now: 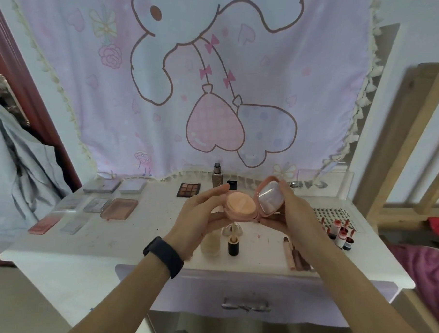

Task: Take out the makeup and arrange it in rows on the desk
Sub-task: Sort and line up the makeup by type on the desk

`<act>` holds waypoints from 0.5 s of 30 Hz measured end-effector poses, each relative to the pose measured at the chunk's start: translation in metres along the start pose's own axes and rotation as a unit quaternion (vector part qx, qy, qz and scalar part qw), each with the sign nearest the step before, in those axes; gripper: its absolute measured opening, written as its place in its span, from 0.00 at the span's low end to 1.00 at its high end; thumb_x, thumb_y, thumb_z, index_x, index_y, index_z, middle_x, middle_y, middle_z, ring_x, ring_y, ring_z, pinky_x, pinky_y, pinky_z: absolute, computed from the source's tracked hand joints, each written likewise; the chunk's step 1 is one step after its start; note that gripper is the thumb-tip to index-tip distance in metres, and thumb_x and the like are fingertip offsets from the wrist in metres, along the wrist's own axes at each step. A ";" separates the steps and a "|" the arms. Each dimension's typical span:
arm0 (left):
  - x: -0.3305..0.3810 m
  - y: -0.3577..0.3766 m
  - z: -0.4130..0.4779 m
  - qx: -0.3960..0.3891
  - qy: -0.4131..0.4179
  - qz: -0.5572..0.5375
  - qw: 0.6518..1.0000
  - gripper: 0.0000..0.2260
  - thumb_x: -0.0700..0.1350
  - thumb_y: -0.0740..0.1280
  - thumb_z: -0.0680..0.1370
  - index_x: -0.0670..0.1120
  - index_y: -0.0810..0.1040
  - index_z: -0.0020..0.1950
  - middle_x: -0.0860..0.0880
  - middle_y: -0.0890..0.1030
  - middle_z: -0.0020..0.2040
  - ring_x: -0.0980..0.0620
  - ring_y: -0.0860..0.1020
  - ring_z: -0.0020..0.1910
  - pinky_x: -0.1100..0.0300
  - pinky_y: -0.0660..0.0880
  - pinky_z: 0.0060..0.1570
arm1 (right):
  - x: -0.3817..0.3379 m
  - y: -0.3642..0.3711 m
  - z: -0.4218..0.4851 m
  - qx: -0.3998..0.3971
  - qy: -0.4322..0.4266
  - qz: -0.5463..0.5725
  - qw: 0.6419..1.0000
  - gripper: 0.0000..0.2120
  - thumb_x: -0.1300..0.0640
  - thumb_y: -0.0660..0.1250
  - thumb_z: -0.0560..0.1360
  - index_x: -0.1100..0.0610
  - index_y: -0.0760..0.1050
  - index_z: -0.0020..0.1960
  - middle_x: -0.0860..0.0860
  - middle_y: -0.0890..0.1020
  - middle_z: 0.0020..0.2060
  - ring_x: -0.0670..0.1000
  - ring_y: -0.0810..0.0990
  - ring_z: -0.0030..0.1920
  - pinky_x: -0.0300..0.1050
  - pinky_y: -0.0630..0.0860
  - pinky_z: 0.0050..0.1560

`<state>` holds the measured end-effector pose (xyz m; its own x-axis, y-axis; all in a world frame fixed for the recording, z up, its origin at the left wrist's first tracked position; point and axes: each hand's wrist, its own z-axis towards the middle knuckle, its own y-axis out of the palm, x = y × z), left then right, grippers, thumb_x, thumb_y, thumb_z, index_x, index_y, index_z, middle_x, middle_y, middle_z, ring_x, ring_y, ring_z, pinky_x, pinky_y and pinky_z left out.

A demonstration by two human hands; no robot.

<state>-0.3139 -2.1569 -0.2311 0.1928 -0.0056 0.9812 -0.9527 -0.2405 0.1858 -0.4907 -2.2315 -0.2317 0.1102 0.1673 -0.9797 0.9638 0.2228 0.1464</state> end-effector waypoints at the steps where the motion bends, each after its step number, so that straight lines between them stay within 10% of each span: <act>1: 0.001 -0.001 0.000 -0.002 0.019 0.076 0.997 0.18 0.45 0.70 0.79 0.50 0.76 0.68 0.50 0.81 0.63 0.48 0.82 0.57 0.57 0.81 0.53 | 0.001 0.000 -0.001 -0.008 -0.006 -0.007 1.000 0.22 0.42 0.59 0.82 0.60 0.78 0.55 0.57 0.87 0.39 0.55 0.87 0.42 0.53 0.84 0.50; 6: 0.004 0.000 0.005 -0.040 0.080 0.460 0.883 0.40 0.53 0.79 0.68 0.56 0.64 0.76 0.56 0.71 0.66 0.56 0.73 0.61 0.60 0.70 0.64 | 0.007 0.005 -0.005 -0.032 -0.022 -0.020 0.999 0.18 0.42 0.61 0.82 0.56 0.81 0.49 0.51 0.87 0.37 0.52 0.87 0.42 0.54 0.83 0.53; 15: 0.009 -0.007 0.008 -0.006 0.139 0.638 0.757 0.32 0.65 0.73 0.67 0.60 0.70 0.68 0.56 0.69 0.59 0.54 0.66 0.62 0.53 0.70 0.65 | 0.006 0.014 -0.010 -0.093 -0.063 -0.047 0.993 0.17 0.40 0.61 0.81 0.49 0.83 0.47 0.49 0.86 0.36 0.48 0.86 0.39 0.43 0.81 0.43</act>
<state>-0.3036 -2.1627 -0.2240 -0.9419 -0.0215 0.3353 -0.3244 -0.2019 -0.9241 -0.4791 -2.2182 -0.2343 0.0621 0.0189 -0.9979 0.9114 0.4064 0.0645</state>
